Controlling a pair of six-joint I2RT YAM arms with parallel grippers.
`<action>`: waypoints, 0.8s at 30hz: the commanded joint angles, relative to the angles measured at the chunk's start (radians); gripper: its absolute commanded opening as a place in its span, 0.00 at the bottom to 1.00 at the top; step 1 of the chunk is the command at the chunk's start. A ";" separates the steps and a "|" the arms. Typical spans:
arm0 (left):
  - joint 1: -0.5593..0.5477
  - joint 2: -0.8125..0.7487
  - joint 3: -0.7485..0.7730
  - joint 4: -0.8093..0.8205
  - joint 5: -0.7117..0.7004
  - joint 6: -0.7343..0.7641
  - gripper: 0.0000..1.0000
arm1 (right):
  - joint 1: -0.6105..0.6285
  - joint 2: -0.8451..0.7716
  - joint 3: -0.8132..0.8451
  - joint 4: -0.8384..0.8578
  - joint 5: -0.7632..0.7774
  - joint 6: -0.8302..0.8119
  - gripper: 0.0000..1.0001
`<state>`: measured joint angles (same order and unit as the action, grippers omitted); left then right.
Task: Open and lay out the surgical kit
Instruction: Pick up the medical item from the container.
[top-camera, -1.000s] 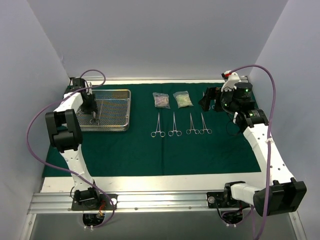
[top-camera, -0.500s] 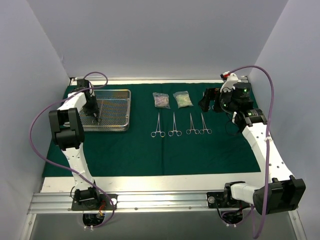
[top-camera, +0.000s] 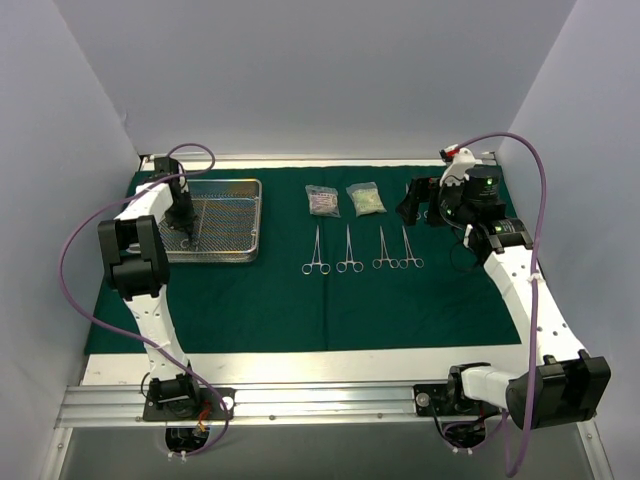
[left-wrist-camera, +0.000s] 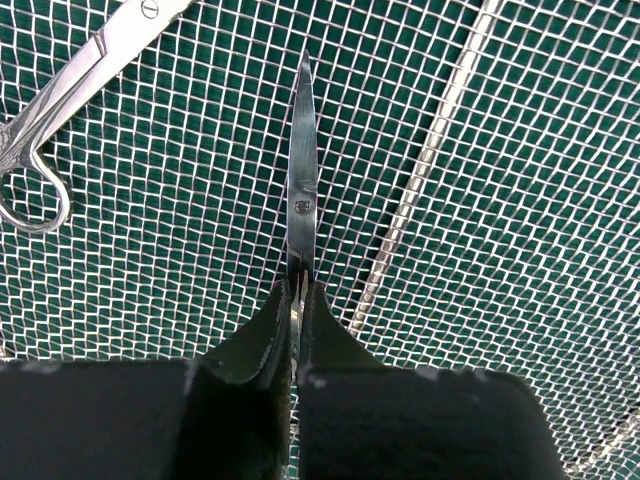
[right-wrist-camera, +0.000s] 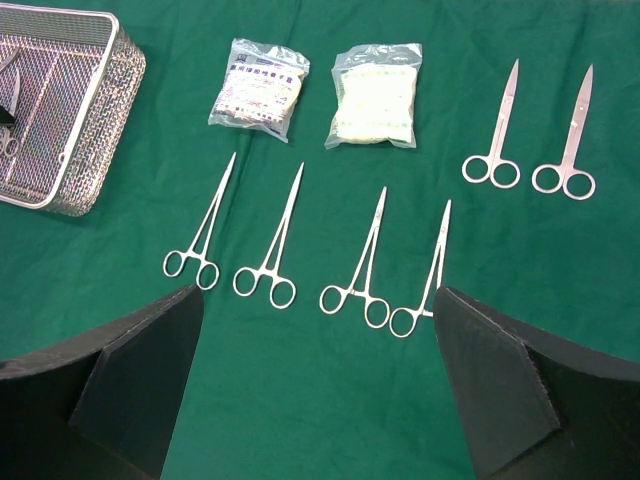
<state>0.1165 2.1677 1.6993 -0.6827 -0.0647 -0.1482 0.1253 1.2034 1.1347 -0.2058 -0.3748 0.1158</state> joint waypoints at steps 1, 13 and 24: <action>-0.008 -0.060 0.057 -0.032 0.000 -0.017 0.02 | 0.005 -0.022 -0.004 0.009 0.008 -0.007 0.94; -0.020 -0.160 0.106 -0.061 0.023 -0.047 0.02 | 0.007 -0.036 -0.007 0.006 0.008 -0.007 0.94; -0.190 -0.324 0.089 -0.150 -0.012 -0.116 0.02 | 0.007 -0.051 0.008 -0.007 0.001 -0.008 0.94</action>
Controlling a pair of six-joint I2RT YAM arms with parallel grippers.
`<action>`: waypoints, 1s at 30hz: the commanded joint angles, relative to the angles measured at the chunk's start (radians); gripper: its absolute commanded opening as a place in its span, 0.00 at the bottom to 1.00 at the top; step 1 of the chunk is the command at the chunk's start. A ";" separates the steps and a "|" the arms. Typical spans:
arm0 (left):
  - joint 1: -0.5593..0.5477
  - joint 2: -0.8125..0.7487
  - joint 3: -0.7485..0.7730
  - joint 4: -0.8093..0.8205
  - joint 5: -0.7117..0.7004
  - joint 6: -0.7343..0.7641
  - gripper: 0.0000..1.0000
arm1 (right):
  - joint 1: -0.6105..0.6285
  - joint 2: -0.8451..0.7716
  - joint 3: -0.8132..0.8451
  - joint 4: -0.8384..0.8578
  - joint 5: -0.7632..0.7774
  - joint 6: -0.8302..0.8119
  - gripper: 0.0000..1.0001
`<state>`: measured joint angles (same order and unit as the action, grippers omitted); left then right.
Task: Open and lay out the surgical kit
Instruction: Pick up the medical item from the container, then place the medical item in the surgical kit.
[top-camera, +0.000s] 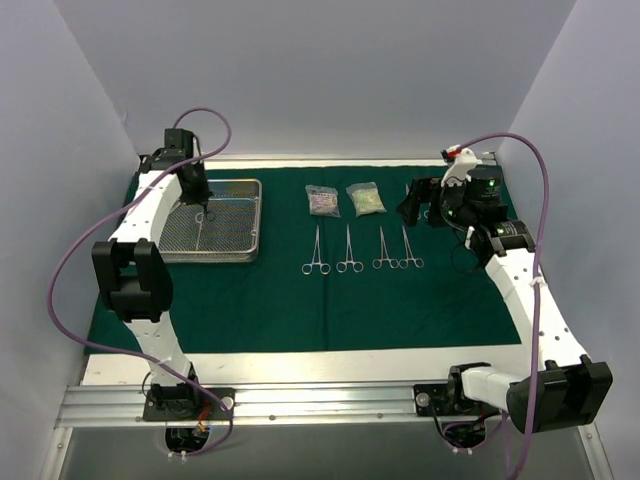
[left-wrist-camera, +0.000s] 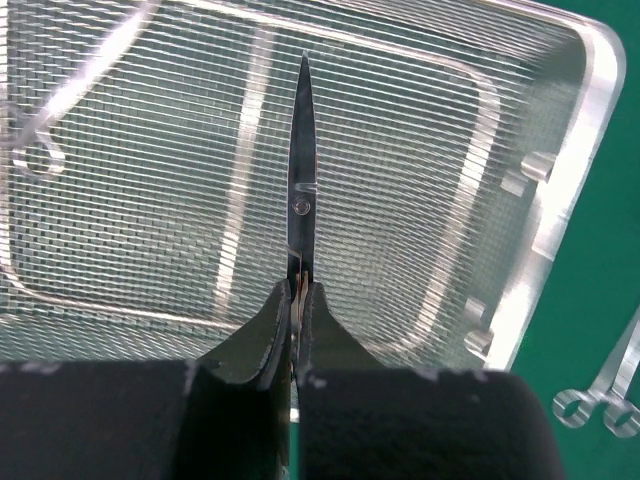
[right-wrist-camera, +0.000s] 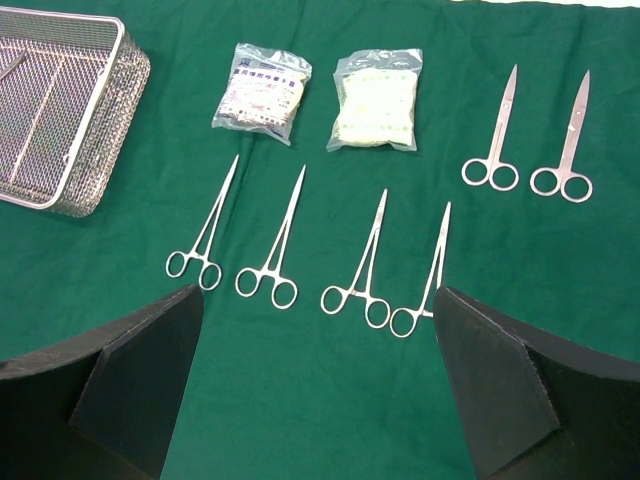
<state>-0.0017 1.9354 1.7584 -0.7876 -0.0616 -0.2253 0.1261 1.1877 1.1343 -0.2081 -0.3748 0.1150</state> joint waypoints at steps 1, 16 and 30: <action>-0.090 -0.104 0.024 -0.053 -0.030 -0.051 0.02 | 0.006 -0.037 0.008 -0.005 -0.001 -0.008 0.94; -0.504 -0.354 -0.288 -0.050 -0.130 -0.371 0.02 | 0.010 -0.071 0.021 -0.045 0.004 0.009 0.94; -0.837 -0.333 -0.504 0.039 -0.216 -0.706 0.02 | 0.032 -0.076 0.002 -0.036 0.027 0.046 0.94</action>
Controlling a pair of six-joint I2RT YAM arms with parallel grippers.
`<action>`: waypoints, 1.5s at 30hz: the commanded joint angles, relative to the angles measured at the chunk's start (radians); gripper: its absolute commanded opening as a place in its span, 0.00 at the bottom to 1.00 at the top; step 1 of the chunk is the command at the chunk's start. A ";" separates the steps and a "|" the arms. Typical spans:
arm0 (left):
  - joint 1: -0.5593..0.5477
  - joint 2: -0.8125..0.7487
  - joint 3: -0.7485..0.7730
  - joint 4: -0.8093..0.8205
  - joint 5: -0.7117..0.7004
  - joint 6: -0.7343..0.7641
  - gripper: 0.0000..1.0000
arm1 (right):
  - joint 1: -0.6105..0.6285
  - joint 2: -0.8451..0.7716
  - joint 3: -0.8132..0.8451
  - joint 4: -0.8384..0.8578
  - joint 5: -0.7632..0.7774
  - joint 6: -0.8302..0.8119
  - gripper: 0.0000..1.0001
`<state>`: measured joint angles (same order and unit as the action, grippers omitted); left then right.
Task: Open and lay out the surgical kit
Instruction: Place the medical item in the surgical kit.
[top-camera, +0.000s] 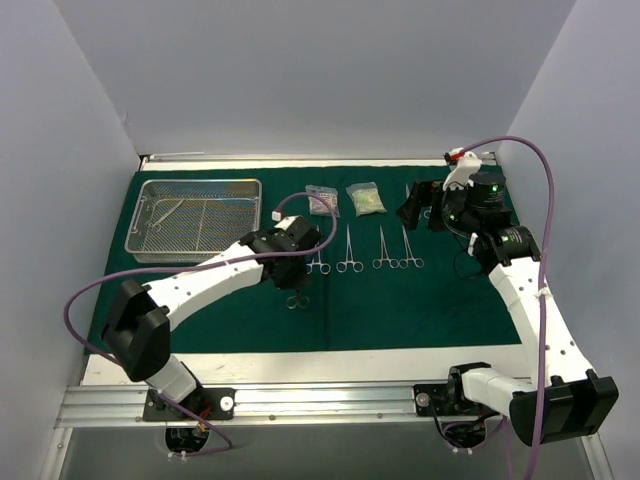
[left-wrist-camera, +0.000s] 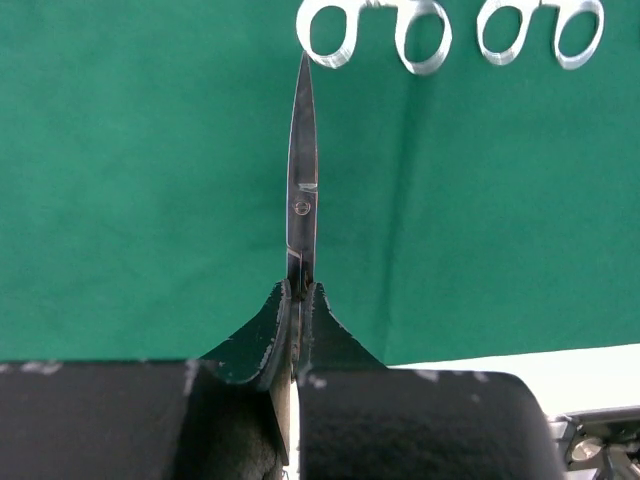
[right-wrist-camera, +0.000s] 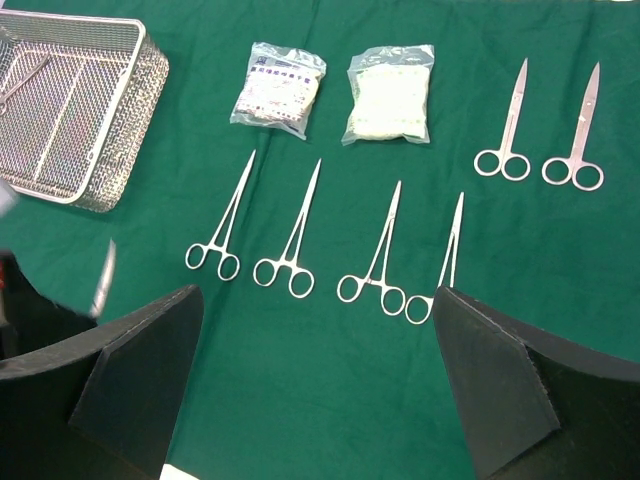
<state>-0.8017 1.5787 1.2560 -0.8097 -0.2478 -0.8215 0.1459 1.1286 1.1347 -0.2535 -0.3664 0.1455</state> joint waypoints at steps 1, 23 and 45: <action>-0.065 0.039 0.003 0.061 -0.025 -0.116 0.02 | 0.014 -0.016 0.000 0.010 0.020 0.016 0.94; -0.194 0.283 0.079 0.086 0.008 -0.215 0.02 | 0.080 -0.015 -0.013 -0.007 0.070 -0.004 0.94; -0.197 0.300 0.105 0.047 0.001 -0.252 0.40 | 0.096 -0.030 -0.024 -0.003 0.090 -0.014 0.94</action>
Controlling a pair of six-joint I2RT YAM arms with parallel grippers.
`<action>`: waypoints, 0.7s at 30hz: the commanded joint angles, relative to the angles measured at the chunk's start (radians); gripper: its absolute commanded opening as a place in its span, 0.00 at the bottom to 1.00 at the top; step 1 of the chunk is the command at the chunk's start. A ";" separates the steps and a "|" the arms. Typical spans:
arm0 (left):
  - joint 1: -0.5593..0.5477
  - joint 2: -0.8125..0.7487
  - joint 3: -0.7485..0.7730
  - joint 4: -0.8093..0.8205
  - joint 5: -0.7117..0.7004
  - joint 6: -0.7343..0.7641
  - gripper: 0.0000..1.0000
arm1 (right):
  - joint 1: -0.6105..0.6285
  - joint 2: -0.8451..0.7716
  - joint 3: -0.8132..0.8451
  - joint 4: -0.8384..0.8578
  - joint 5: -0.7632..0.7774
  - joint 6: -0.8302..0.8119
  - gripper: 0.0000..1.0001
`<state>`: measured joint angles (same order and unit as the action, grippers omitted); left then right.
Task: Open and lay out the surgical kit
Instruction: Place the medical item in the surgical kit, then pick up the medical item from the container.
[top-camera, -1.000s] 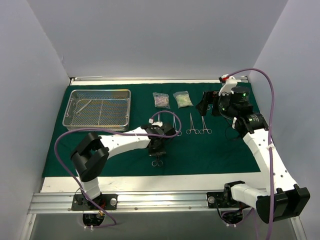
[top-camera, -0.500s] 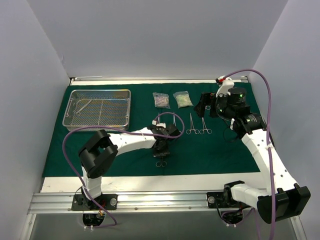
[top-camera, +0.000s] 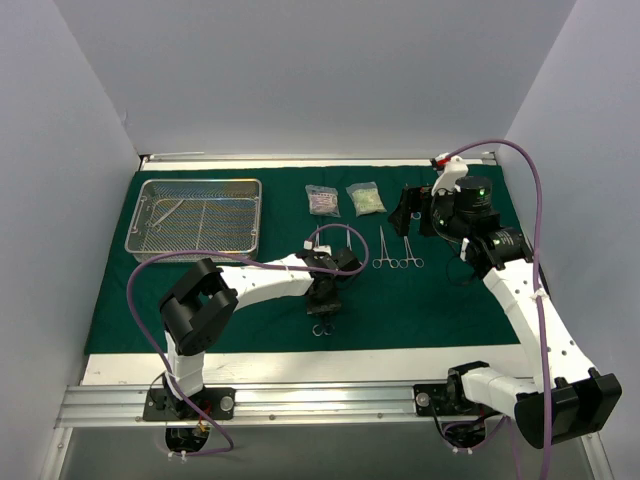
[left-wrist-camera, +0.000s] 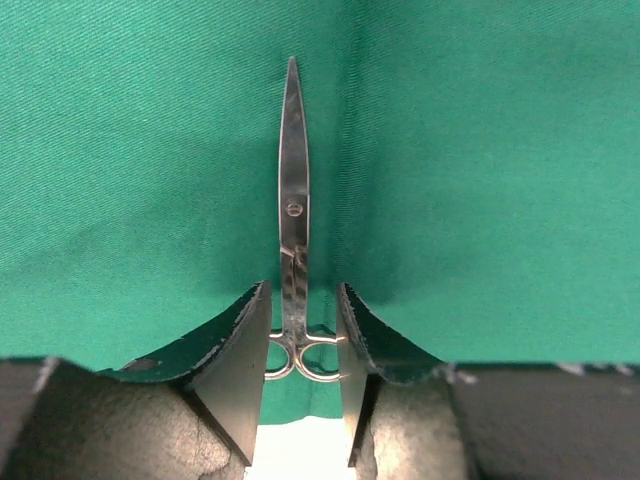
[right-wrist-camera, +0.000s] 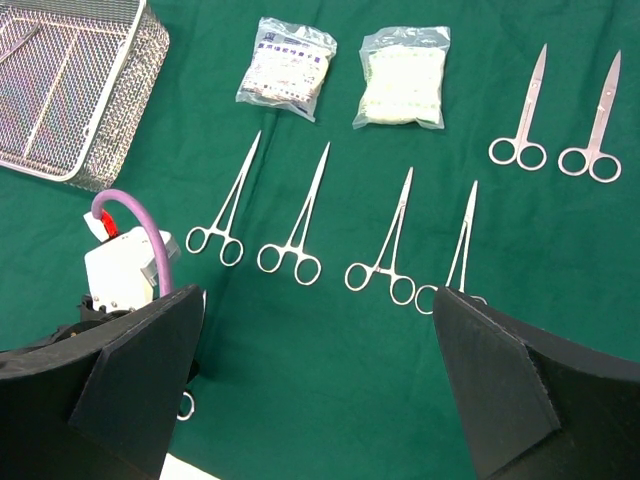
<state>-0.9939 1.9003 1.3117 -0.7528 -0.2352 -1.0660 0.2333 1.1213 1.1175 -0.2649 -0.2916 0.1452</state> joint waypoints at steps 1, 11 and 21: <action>-0.005 -0.024 0.057 -0.026 -0.013 -0.009 0.40 | 0.008 -0.025 -0.005 0.007 0.014 -0.013 0.95; 0.043 -0.138 0.162 -0.131 -0.085 0.136 0.74 | 0.009 -0.037 0.024 -0.005 0.028 -0.019 0.95; 0.401 -0.231 0.274 -0.111 -0.090 0.610 0.96 | 0.006 -0.038 0.155 -0.063 0.077 -0.036 0.95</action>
<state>-0.7094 1.7138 1.5127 -0.8558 -0.3164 -0.6643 0.2367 1.1099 1.2007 -0.3202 -0.2485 0.1249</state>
